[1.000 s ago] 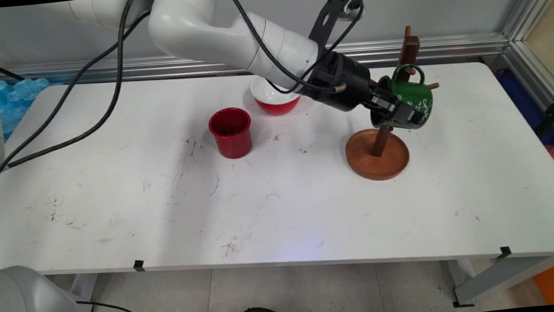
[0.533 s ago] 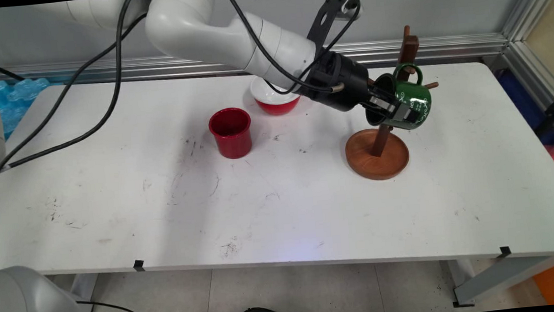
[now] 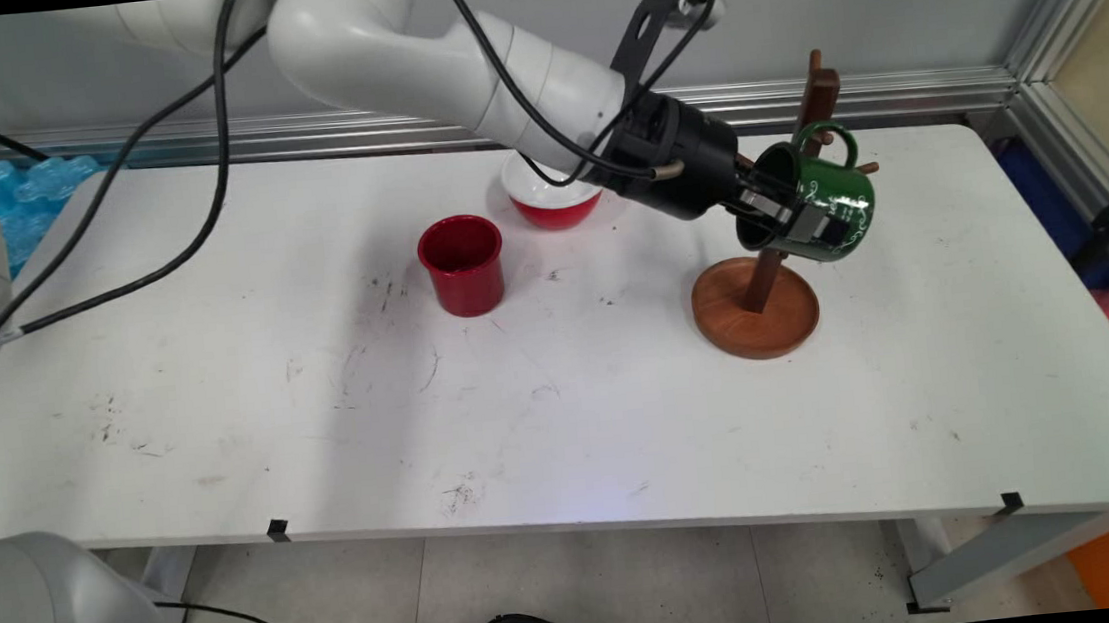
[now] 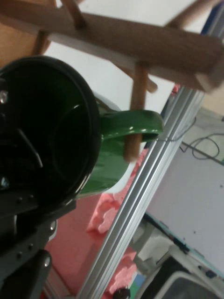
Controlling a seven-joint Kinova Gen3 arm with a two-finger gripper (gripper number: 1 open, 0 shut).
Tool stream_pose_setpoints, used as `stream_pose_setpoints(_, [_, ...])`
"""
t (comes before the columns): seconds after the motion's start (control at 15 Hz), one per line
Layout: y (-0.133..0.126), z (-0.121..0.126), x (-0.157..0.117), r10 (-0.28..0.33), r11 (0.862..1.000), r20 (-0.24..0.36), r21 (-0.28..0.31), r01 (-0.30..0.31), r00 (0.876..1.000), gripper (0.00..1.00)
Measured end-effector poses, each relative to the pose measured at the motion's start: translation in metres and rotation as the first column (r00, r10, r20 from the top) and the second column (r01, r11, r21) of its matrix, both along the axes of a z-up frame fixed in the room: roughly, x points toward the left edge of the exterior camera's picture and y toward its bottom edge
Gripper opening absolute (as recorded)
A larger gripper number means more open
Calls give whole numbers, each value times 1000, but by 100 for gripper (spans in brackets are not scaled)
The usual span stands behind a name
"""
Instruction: Place the picked object on the table
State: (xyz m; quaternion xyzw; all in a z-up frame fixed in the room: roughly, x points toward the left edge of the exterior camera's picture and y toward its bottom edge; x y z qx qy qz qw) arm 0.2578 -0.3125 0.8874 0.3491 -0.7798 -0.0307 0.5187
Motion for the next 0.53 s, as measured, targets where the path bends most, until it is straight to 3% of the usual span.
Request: stream_pose_setpoints(0.53, [23, 27, 6, -78, 996, -7, -35, 78, 997, 0])
